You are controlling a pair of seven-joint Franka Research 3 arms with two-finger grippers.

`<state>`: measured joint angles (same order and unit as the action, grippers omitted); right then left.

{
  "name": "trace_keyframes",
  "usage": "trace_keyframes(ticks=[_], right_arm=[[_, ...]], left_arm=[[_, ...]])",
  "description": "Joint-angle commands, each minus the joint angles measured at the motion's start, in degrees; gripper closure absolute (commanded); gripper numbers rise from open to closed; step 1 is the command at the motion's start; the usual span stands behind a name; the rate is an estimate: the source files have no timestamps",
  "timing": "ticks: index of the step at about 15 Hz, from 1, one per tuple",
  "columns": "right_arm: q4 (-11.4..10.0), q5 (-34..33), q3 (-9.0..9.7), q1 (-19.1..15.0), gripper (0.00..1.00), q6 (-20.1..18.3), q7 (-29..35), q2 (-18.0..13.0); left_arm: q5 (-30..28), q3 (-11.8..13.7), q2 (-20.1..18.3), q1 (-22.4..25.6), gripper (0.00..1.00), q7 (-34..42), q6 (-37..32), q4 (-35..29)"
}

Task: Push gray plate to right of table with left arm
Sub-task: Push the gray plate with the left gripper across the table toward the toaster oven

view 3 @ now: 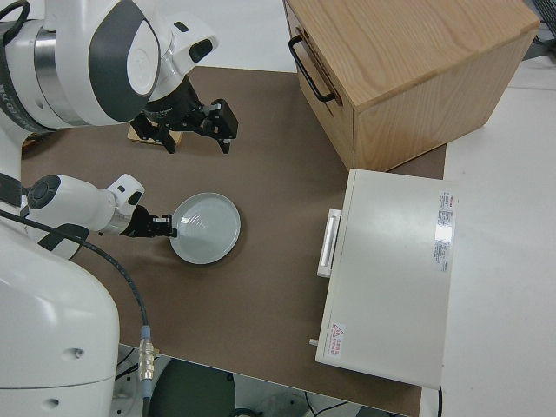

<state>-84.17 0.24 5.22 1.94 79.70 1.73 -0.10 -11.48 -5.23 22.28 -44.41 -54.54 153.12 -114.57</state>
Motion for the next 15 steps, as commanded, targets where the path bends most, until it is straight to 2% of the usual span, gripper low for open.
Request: trace_keyframes(ticks=[1,3,4,5,6,10,12,15], right_arm=[[-0.03,0.46,0.32,-0.62,0.017,-0.69,-0.15,-0.43],[-0.03,0.46,0.23,-0.62,0.017,-0.69,-0.15,-0.43],[-0.03,0.46,0.32,-0.62,0.017,-0.69,-0.15,-0.43],[0.05,0.46,0.32,-0.62,0.017,-0.69,-0.06,-0.43],[-0.03,0.46,0.32,-0.62,0.017,-0.69,-0.15,-0.43],[-0.03,0.46,0.32,-0.62,0.017,-0.69,-0.15,-0.43],[-0.03,0.46,0.32,-0.62,0.017,-0.69,-0.06,-0.43],[-0.03,0.46,0.32,-0.62,0.017,-0.69,-0.06,-0.43]], left_arm=[[1.98,0.66,4.17,-2.79,1.00,-4.60,-0.54,5.49],[1.98,0.66,4.35,-3.23,0.97,-4.61,-0.54,5.77],[1.98,0.74,4.18,-3.14,0.83,-4.52,-0.54,5.77],[1.98,0.74,4.09,-2.97,0.27,-4.52,-0.80,5.68],[2.07,0.83,3.83,-2.88,0.01,-4.43,-1.50,5.68],[1.98,1.36,0.76,-2.09,0.01,-3.73,-7.30,5.50],[1.98,1.97,-1.53,-0.78,0.01,-0.75,-10.81,5.15],[1.19,1.89,-6.09,3.61,0.01,10.57,-21.95,4.71]])
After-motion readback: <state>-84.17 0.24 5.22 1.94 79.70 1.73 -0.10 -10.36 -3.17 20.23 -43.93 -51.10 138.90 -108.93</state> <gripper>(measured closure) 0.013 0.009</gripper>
